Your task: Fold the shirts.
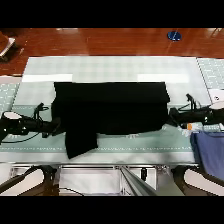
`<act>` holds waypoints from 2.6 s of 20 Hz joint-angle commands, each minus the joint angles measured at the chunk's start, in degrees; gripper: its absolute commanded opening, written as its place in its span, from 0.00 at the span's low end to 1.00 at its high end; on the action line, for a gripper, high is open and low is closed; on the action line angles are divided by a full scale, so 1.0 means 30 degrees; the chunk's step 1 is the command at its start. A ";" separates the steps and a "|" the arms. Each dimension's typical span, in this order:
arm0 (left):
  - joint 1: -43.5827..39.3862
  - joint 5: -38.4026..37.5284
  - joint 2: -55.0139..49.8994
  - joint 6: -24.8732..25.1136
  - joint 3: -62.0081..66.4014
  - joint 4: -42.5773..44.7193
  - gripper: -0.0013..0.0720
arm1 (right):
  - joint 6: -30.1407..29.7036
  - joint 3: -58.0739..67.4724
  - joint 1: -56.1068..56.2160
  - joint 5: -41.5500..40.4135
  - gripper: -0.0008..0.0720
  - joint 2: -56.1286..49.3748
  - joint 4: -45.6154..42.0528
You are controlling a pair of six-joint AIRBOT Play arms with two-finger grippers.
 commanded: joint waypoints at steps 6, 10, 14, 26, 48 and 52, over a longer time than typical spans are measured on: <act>-0.0590 0.0000 -0.1122 -0.0029 0.6965 -0.2943 0.05 | 0.0707 0.6062 0.0882 0.0350 0.04 -0.1297 -0.0342; -0.1741 0.0444 -0.4532 -0.1180 1.1613 -0.2951 0.05 | 0.1224 0.8415 0.1100 -0.0852 0.04 -0.3395 0.0576; -0.2754 0.0393 -0.8327 -0.2171 1.5518 -0.2951 0.05 | 0.1209 1.0863 0.1180 -0.1020 0.04 -0.6244 0.1705; -0.2069 -0.3155 -1.2014 -0.2732 1.9737 -0.1231 0.71 | 0.0838 1.4739 -0.0058 -0.0532 0.58 -0.9668 0.2994; -0.6615 0.9122 0.0627 -0.0160 0.5311 -0.3177 0.64 | 0.1253 1.2677 0.1996 0.0415 0.04 -1.0382 0.1078; -0.8364 0.9034 0.0590 -0.0080 0.5355 -0.3184 0.05 | 0.0962 1.2728 0.1639 0.1938 0.03 -0.7067 -0.1049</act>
